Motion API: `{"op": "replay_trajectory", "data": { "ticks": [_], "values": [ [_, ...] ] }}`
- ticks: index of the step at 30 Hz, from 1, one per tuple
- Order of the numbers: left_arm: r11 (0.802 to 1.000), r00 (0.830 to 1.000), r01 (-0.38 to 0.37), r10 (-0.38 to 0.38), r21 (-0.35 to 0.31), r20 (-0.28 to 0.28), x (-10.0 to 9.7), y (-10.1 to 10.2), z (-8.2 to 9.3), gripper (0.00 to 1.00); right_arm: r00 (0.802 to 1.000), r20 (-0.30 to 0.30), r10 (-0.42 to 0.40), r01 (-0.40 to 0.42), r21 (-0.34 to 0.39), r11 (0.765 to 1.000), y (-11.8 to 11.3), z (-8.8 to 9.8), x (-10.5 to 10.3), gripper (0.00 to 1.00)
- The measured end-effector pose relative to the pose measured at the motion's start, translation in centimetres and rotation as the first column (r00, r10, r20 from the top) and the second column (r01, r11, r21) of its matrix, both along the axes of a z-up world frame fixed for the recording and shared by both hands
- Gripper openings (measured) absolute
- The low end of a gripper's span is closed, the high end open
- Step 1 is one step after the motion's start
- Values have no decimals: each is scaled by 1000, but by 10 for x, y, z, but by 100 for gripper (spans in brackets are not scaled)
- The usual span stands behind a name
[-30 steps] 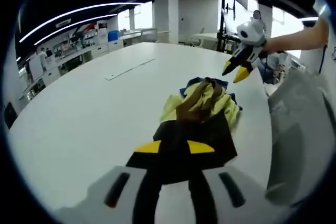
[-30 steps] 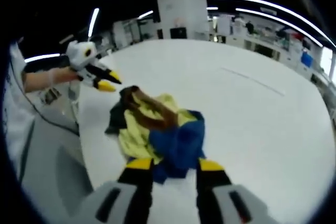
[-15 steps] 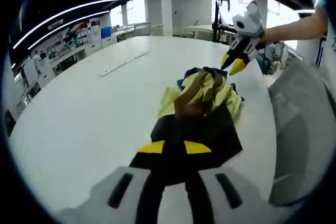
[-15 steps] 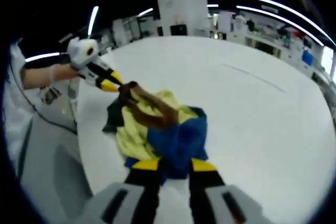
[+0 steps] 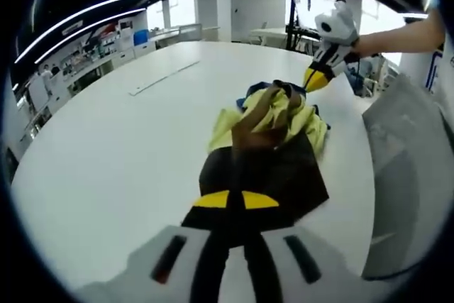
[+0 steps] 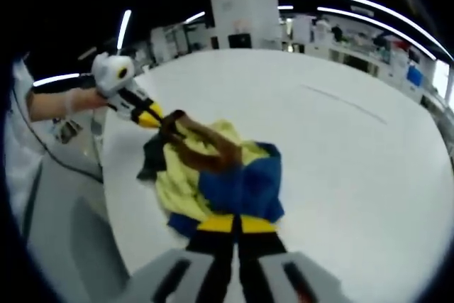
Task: Fold the garment on the visible template until the final outline fits inside the template.
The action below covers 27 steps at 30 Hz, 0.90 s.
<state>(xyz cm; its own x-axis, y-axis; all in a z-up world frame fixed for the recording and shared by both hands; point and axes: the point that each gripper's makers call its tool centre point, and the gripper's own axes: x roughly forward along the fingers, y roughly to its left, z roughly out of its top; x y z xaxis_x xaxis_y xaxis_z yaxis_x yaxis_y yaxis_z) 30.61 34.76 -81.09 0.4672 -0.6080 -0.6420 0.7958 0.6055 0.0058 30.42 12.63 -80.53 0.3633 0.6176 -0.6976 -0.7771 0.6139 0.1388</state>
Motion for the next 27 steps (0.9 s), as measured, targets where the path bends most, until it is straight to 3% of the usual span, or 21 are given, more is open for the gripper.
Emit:
{"op": "replay_trajectory", "data": {
  "ticks": [6, 9, 16, 21, 27],
  "values": [
    [1000, 1000, -9, 9, -1, 3, -2, 1, 4, 0, 998, 41, -43, 42, 25, 999, -7, 14, 6, 0],
    [998, 999, -47, 48, -37, 8, 1, 2, 17, 0, 995, 65, -77, 74, 45, 996, -9, 26, 9, 0],
    [986, 990, -112, 121, -125, 73, 13, 11, 70, 0, 984, 129, -121, 108, 107, 988, -9, 61, 16, 0],
    [980, 979, -128, 149, -153, 141, 24, 14, 109, 0, 968, 206, -145, 111, 167, 980, -4, 98, 27, 0],
    [969, 962, -150, 188, -194, 196, 33, 14, 143, 0, 942, 280, -185, 115, 250, 961, -3, 145, 40, 0]
  ]
}}
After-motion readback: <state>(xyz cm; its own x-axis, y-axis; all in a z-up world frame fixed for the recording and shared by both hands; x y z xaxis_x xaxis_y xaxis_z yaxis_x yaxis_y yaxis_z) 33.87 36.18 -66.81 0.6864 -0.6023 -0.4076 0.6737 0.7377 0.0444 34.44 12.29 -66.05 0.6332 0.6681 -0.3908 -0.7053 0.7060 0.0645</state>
